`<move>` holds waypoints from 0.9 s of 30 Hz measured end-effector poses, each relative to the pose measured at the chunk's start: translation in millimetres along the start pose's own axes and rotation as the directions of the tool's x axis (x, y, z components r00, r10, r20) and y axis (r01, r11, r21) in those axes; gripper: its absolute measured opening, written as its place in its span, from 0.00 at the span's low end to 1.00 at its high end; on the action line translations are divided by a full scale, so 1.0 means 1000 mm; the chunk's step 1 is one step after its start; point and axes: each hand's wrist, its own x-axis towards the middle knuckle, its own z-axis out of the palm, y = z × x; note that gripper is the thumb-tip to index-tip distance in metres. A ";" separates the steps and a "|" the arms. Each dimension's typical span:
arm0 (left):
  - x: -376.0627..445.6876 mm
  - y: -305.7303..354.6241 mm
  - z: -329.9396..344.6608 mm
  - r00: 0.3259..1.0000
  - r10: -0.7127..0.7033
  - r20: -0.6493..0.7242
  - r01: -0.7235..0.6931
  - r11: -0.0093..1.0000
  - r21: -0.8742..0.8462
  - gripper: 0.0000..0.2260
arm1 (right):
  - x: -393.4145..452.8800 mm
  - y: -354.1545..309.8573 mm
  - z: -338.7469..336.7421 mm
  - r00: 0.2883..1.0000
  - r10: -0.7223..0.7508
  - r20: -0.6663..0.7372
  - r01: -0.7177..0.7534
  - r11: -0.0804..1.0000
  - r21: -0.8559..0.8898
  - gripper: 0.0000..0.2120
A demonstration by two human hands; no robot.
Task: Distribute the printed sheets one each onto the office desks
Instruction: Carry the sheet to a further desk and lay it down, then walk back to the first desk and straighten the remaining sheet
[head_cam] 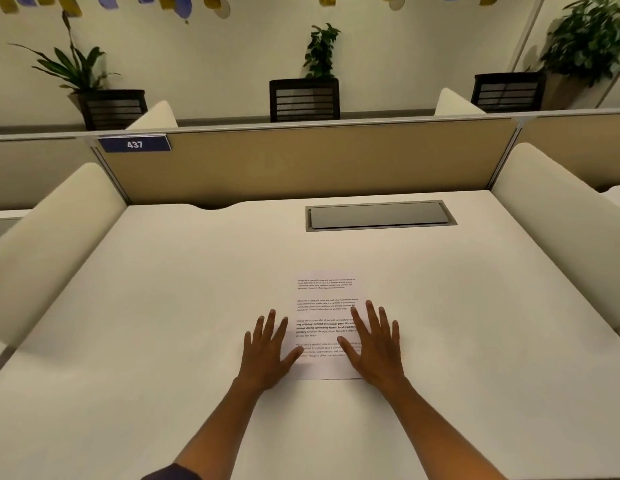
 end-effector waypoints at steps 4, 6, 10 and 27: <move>-0.018 -0.012 -0.002 0.996 -0.050 -0.070 0.052 0.998 0.020 0.36 | 0.007 -0.017 0.003 0.997 -0.056 -0.045 0.057 0.998 0.014 0.38; -0.041 -0.034 -0.006 0.989 -0.117 -0.095 0.122 0.991 0.047 0.36 | 0.005 -0.044 0.012 0.995 -0.101 -0.025 0.102 0.994 0.039 0.39; -0.075 -0.073 -0.013 0.966 -0.224 -0.128 0.230 0.972 0.038 0.36 | -0.004 -0.096 0.021 0.982 -0.190 0.009 0.190 0.981 0.048 0.39; -0.263 -0.317 -0.055 0.821 -0.513 -0.251 0.515 0.855 -0.062 0.39 | -0.090 -0.396 0.080 0.838 -0.539 0.088 0.542 0.840 -0.015 0.42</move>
